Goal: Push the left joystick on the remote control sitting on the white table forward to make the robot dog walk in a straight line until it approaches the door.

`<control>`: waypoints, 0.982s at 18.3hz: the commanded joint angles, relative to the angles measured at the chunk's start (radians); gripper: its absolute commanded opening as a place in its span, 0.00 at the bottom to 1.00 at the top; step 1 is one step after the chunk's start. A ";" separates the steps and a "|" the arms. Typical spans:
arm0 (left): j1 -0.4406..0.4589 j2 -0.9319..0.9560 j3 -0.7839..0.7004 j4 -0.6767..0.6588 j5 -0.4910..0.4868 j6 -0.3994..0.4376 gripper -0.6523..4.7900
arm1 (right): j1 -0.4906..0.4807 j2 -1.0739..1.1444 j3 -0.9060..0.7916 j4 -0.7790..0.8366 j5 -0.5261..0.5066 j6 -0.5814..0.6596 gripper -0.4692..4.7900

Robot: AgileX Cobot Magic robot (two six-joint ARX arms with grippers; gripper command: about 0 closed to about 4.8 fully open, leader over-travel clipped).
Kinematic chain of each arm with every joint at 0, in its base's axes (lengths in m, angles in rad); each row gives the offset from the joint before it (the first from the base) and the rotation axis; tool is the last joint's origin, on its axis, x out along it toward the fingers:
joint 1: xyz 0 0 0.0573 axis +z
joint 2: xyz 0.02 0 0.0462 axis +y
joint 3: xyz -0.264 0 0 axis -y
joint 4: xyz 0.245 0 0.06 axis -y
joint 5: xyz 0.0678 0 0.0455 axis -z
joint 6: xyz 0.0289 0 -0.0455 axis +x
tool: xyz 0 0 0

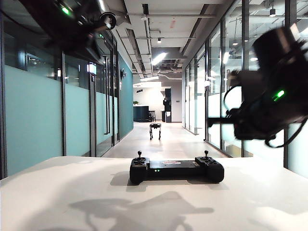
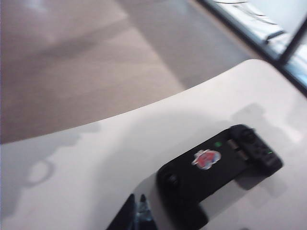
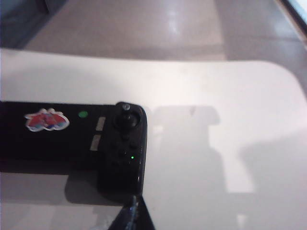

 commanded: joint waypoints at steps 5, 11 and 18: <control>-0.002 -0.288 -0.311 0.084 -0.173 -0.028 0.11 | 0.002 -0.222 -0.152 -0.010 -0.090 0.000 0.08; -0.002 -0.536 -0.597 0.183 -0.244 -0.047 0.11 | 0.002 -0.381 -0.211 -0.126 -0.134 0.000 0.08; -0.002 -0.777 -0.911 0.351 -0.293 -0.048 0.11 | 0.002 -0.454 -0.212 -0.175 -0.157 -0.026 0.08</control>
